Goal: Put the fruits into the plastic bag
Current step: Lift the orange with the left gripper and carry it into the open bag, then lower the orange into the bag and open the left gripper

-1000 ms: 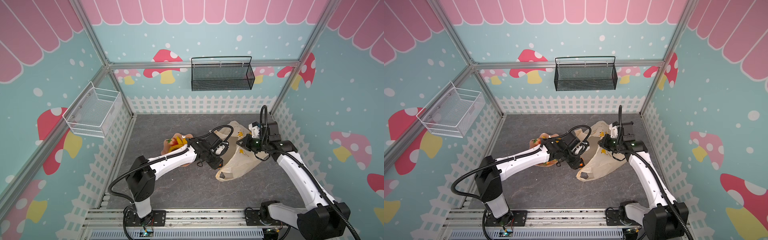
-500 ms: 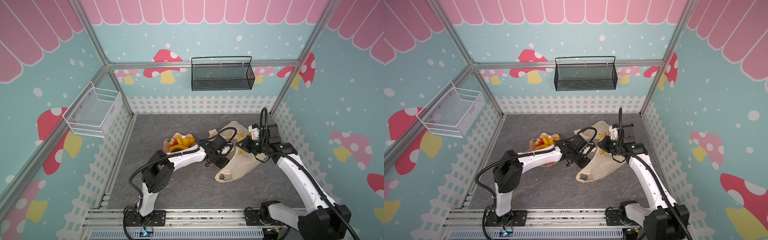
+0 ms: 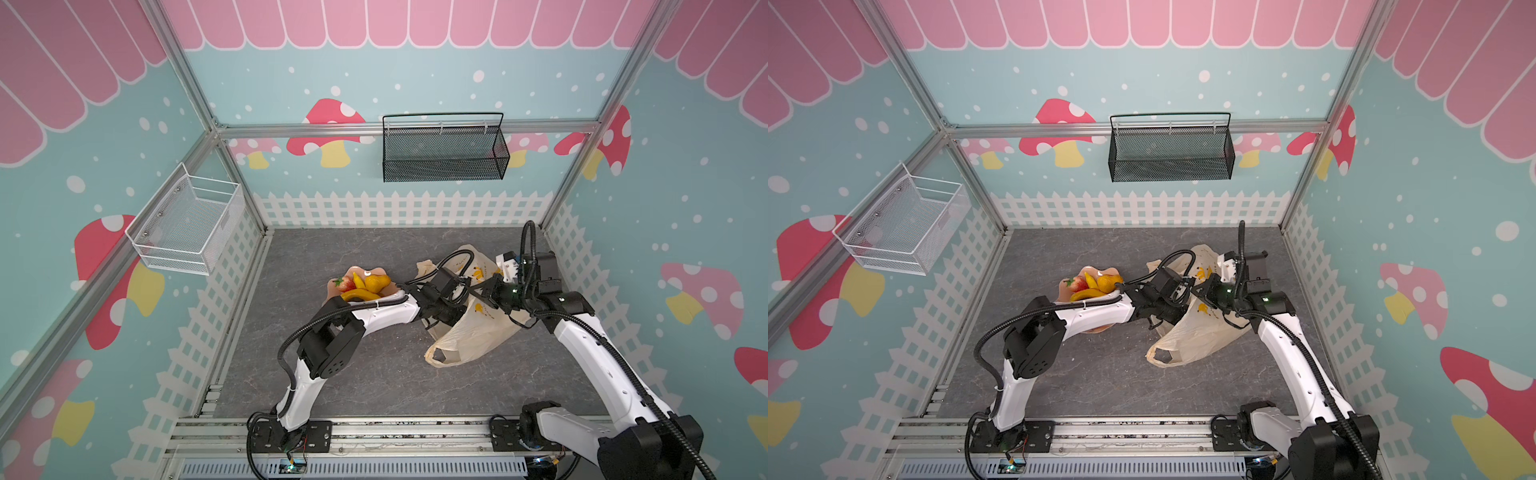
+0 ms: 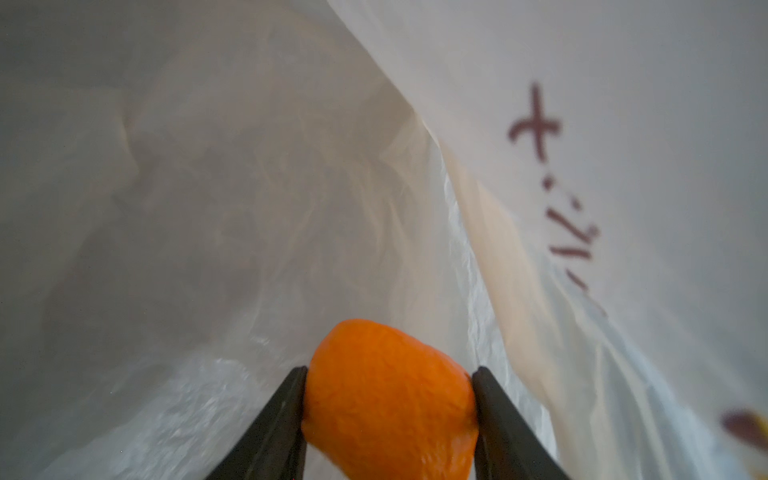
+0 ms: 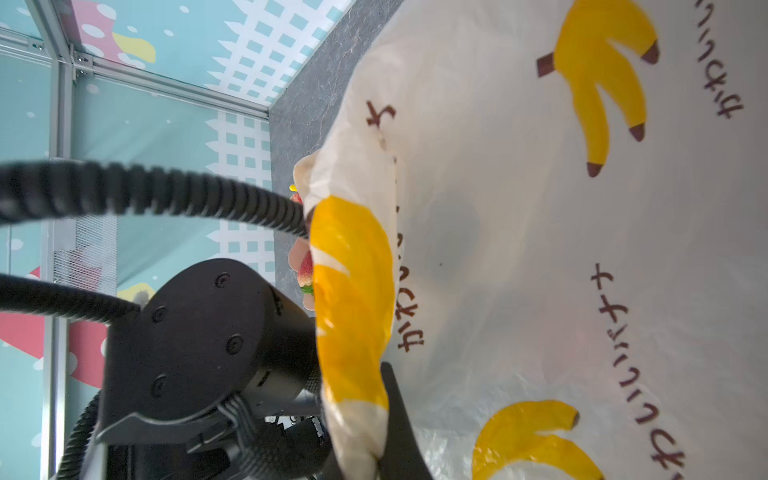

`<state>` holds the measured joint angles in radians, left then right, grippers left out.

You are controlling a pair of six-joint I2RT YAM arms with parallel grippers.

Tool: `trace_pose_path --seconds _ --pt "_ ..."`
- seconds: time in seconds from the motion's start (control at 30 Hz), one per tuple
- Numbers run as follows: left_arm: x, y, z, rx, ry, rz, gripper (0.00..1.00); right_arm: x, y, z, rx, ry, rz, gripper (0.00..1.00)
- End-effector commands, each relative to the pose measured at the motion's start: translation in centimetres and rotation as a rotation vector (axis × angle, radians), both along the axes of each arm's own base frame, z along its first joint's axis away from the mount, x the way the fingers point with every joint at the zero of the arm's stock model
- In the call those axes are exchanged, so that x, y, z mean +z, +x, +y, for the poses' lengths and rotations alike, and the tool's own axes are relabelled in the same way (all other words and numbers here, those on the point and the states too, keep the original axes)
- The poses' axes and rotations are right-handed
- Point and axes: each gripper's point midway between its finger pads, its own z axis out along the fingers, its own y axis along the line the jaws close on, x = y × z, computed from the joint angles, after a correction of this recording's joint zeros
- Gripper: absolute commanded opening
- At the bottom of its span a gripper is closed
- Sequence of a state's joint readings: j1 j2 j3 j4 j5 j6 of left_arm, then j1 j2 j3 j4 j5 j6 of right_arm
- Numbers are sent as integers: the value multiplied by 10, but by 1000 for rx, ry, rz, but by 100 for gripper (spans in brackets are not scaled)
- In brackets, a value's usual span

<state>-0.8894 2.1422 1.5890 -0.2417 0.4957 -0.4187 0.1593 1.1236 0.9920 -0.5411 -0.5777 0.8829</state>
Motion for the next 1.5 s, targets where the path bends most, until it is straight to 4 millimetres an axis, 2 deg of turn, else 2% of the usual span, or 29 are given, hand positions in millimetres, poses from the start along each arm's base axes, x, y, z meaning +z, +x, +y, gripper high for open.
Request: trace_pose_path --seconds 0.0,0.13,0.33,0.67,0.83,1.03,1.2,1.3,1.47 --pt "14 13 -20 47 -128 65 41 7 -4 7 -8 75 -4 0" --pt "19 19 -27 93 -219 129 40 11 -8 13 -26 172 4 0" --pt "27 17 -36 91 -320 183 41 11 -9 13 -43 203 5 0" --pt "7 -4 -34 55 -305 256 43 6 0 15 -40 205 -15 0" --pt "-1 -9 -35 43 -268 268 48 8 10 19 -26 215 -29 0" --pt "4 -5 -21 73 -206 255 49 17 18 24 -21 274 -47 0" --pt "27 16 4 158 -209 255 52 27 19 28 -24 334 -62 0" --pt "38 19 11 169 -201 253 54 31 19 29 -28 367 -65 0" --pt "37 18 16 192 -172 279 60 29 18 29 -32 381 -59 0"
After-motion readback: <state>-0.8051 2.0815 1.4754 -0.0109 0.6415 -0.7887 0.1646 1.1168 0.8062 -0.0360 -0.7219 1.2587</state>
